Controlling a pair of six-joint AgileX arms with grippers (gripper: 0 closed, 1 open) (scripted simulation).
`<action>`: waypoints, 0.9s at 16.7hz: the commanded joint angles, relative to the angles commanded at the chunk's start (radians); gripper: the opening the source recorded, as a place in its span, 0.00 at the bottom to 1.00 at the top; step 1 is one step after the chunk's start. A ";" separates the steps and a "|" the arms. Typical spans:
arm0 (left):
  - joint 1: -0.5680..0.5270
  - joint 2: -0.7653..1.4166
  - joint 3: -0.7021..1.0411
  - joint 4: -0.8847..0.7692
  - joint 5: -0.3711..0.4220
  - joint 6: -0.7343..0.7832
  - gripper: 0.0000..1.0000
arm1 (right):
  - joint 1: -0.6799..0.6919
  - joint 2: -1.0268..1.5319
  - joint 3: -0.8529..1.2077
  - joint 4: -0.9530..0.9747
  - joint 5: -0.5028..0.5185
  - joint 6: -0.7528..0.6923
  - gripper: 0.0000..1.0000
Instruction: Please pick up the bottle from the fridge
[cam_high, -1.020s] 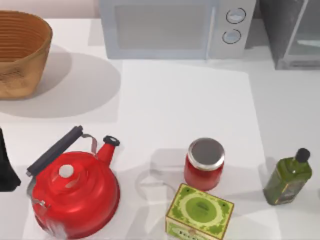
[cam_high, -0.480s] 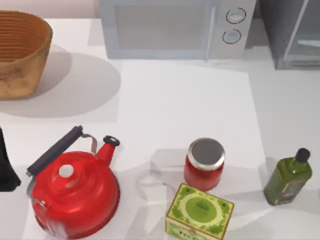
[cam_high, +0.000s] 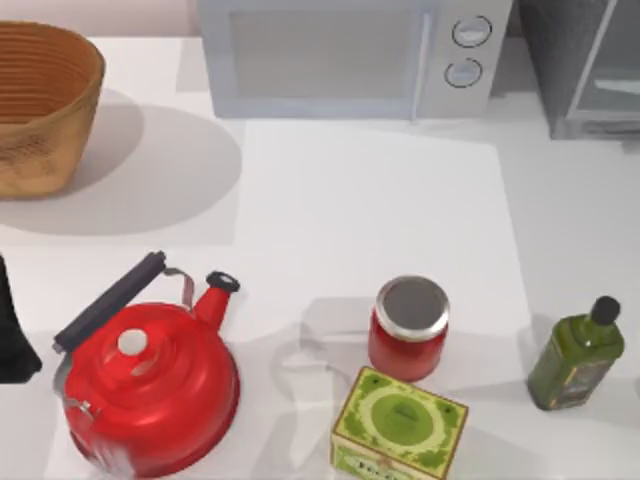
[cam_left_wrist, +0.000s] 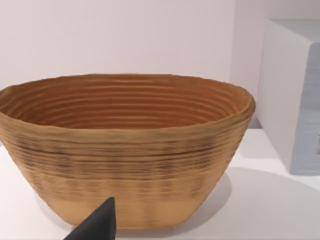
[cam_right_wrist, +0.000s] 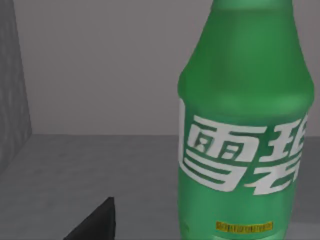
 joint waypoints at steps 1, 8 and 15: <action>0.000 0.000 0.000 0.000 0.000 0.000 1.00 | -0.005 -0.006 -0.003 0.003 -0.002 0.000 1.00; 0.000 0.000 0.000 0.000 0.000 0.000 1.00 | 0.020 0.107 0.211 -0.095 0.021 -0.001 1.00; 0.000 0.000 0.000 0.000 0.000 0.000 1.00 | 0.032 0.151 0.295 -0.144 0.034 -0.001 1.00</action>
